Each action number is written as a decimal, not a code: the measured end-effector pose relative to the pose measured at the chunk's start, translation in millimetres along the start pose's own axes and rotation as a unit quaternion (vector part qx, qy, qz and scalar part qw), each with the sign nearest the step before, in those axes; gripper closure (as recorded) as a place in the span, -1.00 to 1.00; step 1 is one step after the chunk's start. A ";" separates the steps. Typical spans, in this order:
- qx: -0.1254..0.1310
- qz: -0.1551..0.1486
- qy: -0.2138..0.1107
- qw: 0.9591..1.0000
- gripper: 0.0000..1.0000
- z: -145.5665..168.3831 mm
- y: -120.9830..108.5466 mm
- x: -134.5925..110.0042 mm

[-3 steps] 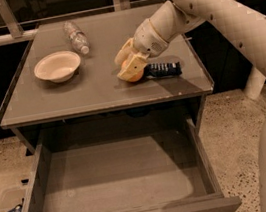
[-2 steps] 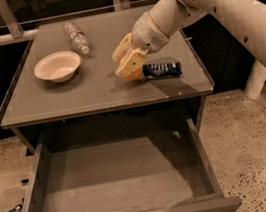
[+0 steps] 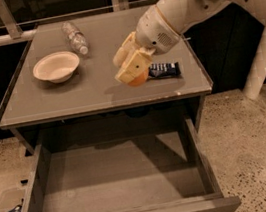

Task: Place orange into top drawer

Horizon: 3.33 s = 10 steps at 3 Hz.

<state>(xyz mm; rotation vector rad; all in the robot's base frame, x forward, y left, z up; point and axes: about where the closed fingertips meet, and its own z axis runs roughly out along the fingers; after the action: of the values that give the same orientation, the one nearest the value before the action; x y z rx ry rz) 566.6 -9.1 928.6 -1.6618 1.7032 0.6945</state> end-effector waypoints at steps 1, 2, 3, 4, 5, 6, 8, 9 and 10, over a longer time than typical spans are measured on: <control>-0.005 0.047 -0.011 0.999 1.00 -5.4 45.8 6.8; -0.008 0.056 -0.018 0.998 1.00 -4.1 54.2 19.2; 0.008 0.078 -0.016 0.997 1.00 -1.4 65.8 41.0; 0.020 0.103 0.013 0.994 1.00 21.4 81.7 79.3; 0.019 0.122 0.057 0.991 1.00 44.0 101.5 112.2; 0.012 0.128 0.099 0.987 1.00 66.4 113.6 143.0; 0.004 0.129 0.078 0.989 1.00 64.2 121.3 146.5; -0.028 0.144 0.005 0.989 1.00 82.1 151.7 162.5; -0.063 0.162 -0.113 0.978 1.00 106.8 181.2 170.5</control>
Offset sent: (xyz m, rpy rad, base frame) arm -0.0539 -0.0237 -0.0243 0.0756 0.0959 -0.0653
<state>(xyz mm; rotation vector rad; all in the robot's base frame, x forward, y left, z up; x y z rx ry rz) 398.0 -29.2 717.7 -1.3358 1.8108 1.1221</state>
